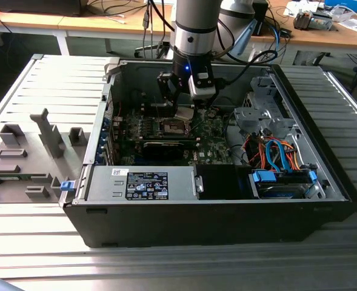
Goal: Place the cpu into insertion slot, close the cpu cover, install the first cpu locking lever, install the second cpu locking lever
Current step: 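Place the cpu into insertion slot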
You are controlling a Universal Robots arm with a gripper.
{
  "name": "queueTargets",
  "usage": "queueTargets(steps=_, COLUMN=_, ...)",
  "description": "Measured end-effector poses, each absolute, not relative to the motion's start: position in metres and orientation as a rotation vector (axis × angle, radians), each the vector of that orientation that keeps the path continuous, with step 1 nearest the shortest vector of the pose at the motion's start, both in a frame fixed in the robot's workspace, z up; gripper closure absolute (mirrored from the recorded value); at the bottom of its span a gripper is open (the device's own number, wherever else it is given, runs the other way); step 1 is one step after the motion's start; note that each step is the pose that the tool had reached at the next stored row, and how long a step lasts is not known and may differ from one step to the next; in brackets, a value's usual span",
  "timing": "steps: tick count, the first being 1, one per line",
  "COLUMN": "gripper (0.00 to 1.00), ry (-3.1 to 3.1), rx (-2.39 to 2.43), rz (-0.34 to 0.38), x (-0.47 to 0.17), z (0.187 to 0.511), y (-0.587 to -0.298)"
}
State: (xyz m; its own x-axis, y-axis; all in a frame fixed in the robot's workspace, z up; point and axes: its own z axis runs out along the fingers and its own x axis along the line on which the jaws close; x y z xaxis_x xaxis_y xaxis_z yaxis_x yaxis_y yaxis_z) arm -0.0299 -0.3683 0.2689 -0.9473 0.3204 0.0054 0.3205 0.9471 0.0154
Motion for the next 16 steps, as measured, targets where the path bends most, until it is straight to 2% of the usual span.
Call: queueTargets(steps=16, gripper=0.46, ry=-3.091, rx=-0.552, rz=-0.018, x=-0.0299, z=0.2688, y=-0.3683)
